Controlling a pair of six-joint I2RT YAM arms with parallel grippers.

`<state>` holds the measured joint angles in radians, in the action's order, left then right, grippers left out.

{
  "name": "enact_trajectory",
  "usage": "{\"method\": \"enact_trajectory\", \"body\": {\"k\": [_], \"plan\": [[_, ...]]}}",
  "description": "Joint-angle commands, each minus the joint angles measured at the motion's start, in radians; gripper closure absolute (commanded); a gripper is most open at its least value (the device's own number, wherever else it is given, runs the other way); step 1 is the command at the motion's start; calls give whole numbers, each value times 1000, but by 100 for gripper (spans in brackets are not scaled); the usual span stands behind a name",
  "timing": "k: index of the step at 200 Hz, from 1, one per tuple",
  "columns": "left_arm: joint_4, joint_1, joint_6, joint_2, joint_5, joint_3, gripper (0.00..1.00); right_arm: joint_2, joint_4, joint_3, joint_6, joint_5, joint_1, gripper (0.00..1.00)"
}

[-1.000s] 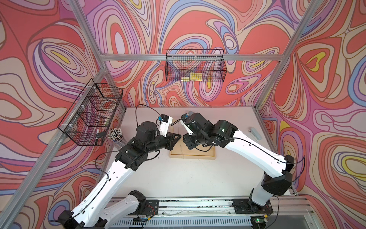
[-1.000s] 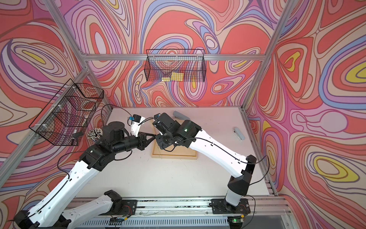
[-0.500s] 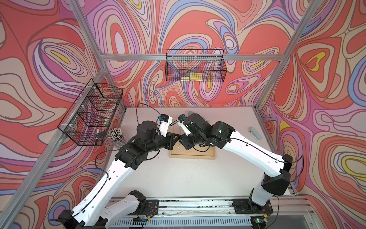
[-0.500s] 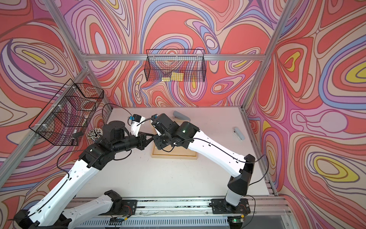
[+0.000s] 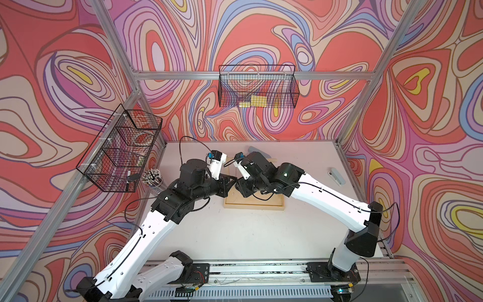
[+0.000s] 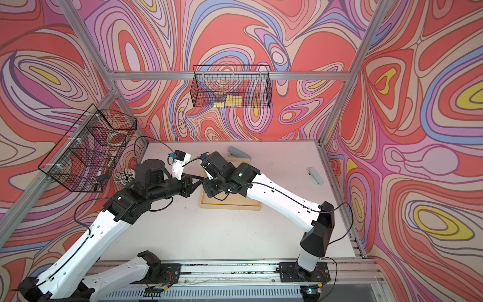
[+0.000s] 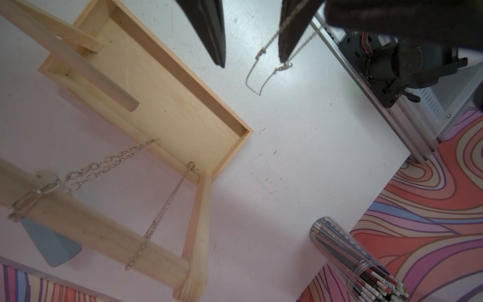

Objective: Hang the necklace on the jewelry display stand
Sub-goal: Hang the necklace on the stand.

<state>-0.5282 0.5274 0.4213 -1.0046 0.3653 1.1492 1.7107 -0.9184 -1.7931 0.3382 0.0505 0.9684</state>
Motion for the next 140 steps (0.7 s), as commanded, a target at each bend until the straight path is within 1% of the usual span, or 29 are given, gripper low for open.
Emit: {"method": "enact_trajectory", "body": {"k": [1,78,140], "plan": [[-21,6,-16,4,45,28,100,-3,115,9,17,25,-15,63],[-21,5,-15,9,52,32,100,19,225,45,35,9,-38,66],[-22,5,-19,12,44,32,100,41,248,66,39,-18,-46,70]]}}
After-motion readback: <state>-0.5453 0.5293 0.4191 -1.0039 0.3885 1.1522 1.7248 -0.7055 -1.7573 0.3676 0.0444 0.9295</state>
